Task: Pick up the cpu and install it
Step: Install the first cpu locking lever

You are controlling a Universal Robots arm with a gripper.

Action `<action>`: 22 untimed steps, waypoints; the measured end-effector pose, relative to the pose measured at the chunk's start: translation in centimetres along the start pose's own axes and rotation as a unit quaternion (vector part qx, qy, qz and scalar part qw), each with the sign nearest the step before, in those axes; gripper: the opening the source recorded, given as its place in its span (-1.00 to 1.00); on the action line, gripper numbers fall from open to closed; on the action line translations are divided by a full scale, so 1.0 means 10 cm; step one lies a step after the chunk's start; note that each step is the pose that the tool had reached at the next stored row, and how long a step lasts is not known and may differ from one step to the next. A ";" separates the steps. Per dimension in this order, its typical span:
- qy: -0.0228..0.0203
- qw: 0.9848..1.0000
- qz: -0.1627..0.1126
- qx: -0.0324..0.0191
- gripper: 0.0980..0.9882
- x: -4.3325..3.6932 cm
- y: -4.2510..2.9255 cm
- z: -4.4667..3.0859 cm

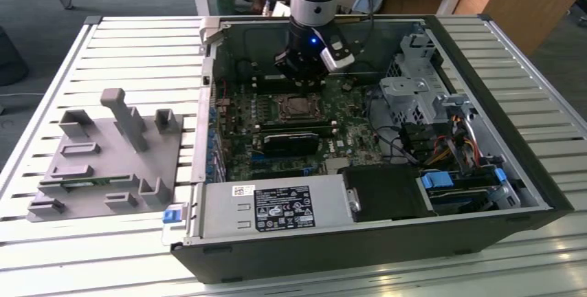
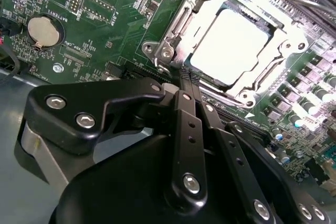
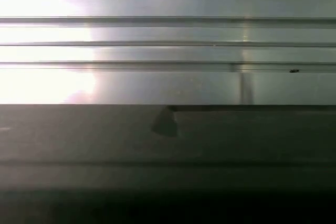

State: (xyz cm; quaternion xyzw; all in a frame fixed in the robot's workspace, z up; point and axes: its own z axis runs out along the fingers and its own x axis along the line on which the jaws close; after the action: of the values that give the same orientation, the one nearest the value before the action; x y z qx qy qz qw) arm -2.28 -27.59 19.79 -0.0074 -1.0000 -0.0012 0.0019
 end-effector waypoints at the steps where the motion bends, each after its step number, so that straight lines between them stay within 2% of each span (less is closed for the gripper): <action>1: 0.000 1.000 0.000 0.000 -0.98 -0.001 0.002 0.003; 7: 0.000 1.000 0.000 0.000 -0.98 -0.005 0.014 0.008; 14: 0.000 1.000 0.000 0.000 -0.98 -0.005 0.014 -0.128; 22: 0.000 1.000 0.000 -0.002 -0.98 -0.006 -0.048 -0.128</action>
State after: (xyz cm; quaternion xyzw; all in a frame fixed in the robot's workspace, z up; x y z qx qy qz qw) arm -2.22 -28.08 21.07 -0.0074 -1.0000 -0.0028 0.0020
